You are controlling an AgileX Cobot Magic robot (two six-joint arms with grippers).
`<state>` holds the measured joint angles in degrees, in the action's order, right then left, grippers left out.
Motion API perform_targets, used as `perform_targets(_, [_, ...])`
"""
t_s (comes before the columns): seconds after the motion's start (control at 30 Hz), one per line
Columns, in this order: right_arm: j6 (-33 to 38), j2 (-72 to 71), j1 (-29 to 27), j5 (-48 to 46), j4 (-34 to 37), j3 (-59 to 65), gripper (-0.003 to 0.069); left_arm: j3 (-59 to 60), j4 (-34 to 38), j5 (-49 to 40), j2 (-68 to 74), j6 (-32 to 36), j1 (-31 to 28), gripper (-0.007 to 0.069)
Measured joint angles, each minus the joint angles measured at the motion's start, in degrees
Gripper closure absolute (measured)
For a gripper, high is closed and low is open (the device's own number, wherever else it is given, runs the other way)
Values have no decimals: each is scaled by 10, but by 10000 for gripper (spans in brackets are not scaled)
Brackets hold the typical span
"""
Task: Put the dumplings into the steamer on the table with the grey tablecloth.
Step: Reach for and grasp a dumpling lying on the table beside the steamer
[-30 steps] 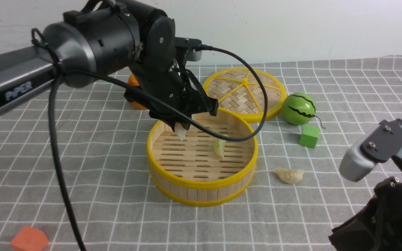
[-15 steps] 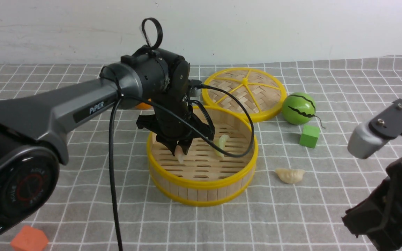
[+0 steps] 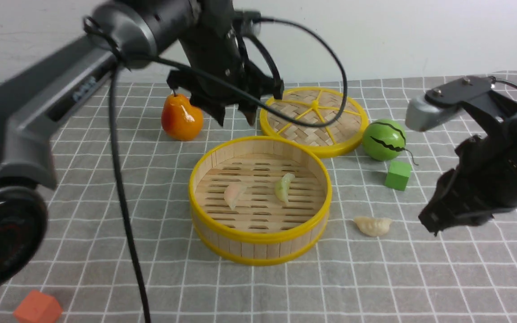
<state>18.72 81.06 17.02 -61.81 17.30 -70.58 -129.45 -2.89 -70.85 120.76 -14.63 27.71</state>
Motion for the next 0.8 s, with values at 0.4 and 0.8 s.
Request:
perform_targets(0.4, [0,161,-17,-7,-1,-118,571,204,-43,-4,-248,11,0,593])
perform_targets(0.8, [-71,220,-17,14,-68,-134,410,569,5,54,-502,11,0,638])
